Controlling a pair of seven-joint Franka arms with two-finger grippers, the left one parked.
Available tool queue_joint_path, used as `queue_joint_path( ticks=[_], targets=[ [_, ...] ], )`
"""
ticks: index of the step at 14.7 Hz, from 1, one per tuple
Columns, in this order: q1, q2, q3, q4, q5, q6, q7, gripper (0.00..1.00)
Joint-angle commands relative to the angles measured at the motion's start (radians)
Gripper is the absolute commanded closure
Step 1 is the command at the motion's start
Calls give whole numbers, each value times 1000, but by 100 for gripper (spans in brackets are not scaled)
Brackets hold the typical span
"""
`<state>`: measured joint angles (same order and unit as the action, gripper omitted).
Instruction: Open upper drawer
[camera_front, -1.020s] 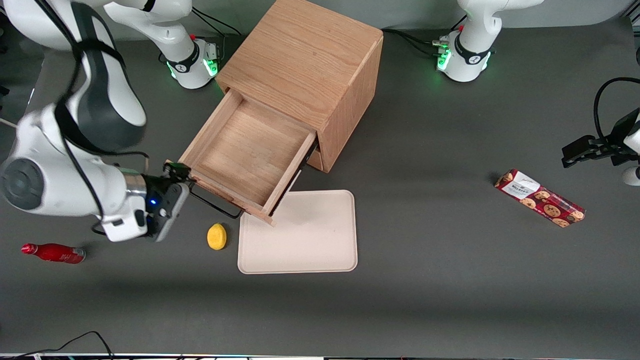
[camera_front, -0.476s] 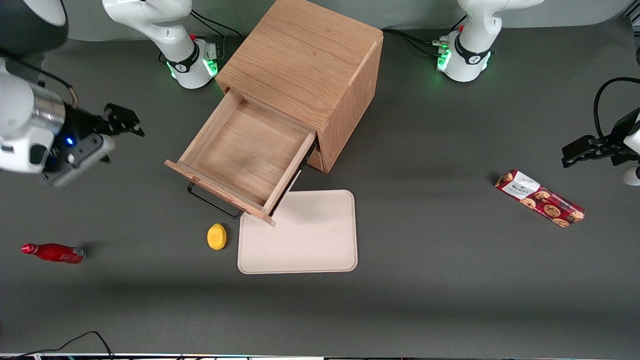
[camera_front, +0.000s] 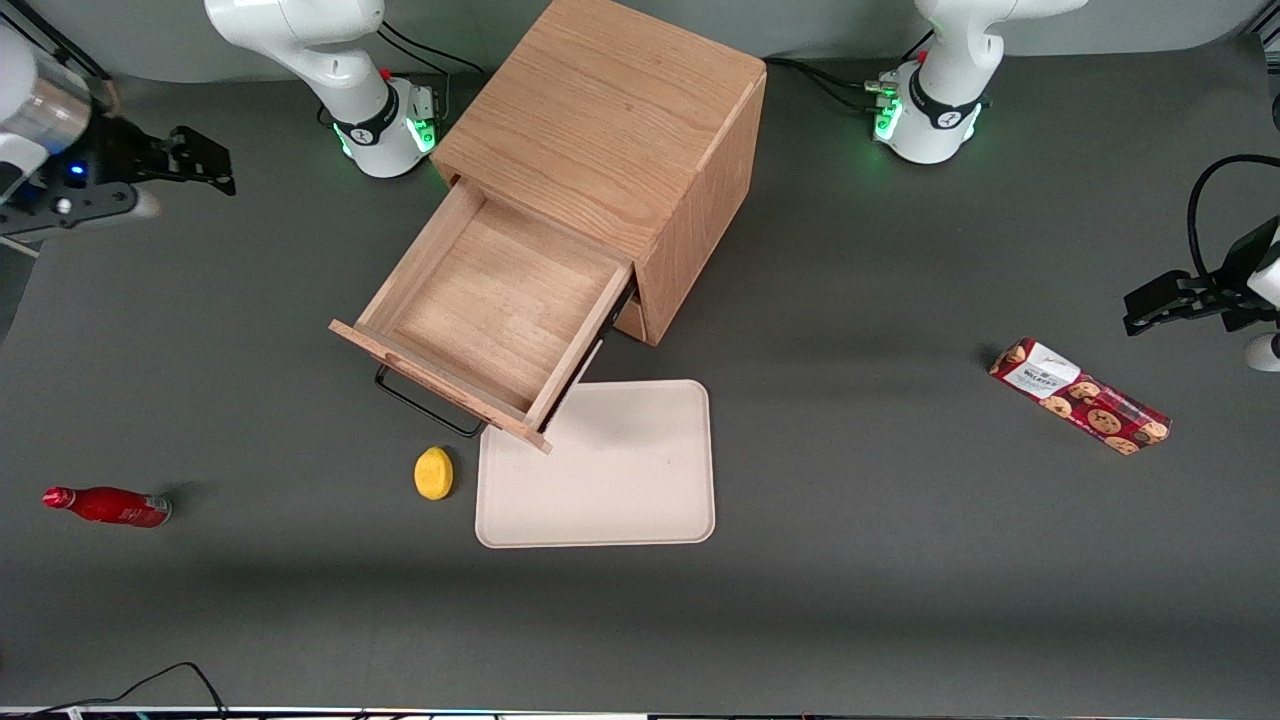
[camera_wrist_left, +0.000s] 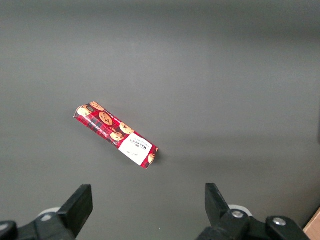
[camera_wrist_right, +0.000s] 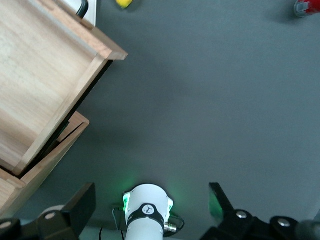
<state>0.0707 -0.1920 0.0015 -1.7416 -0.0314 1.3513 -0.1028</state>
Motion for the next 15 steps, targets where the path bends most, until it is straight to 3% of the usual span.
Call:
queue_joint_path(
  ticks=[1,7,11,15],
  targets=[
    [26,49,-12,62,-22,2,9,0],
    [46,-33,-12,-38,-12,126,241,0],
    [47,60,-46,94,-1,118,248,0],
    [49,74,-77,109,4,112,308,0]
  ],
)
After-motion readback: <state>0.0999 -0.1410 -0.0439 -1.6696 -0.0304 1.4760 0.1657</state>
